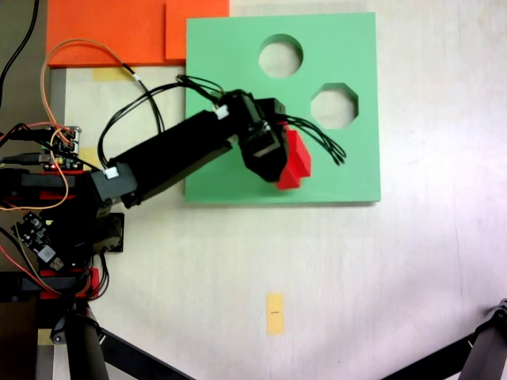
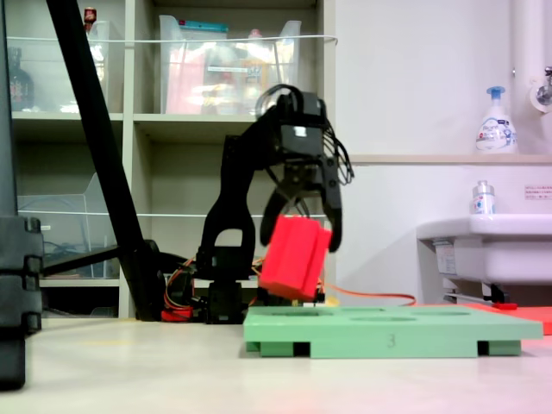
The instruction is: Put the cross columnar block into the corresponding hole
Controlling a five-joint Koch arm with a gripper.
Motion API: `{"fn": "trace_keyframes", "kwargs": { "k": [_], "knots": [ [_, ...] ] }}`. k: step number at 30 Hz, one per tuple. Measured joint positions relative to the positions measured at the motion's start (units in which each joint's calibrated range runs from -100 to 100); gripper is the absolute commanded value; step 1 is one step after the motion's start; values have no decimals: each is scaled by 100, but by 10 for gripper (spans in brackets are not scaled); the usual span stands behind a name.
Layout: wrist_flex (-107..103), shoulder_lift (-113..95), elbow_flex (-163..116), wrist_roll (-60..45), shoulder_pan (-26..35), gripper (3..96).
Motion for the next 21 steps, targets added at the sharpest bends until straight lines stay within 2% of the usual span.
{"fn": "trace_keyframes", "kwargs": {
  "k": [21],
  "knots": [
    [-10, 971, 186, 405, 195, 354]
  ]
}}
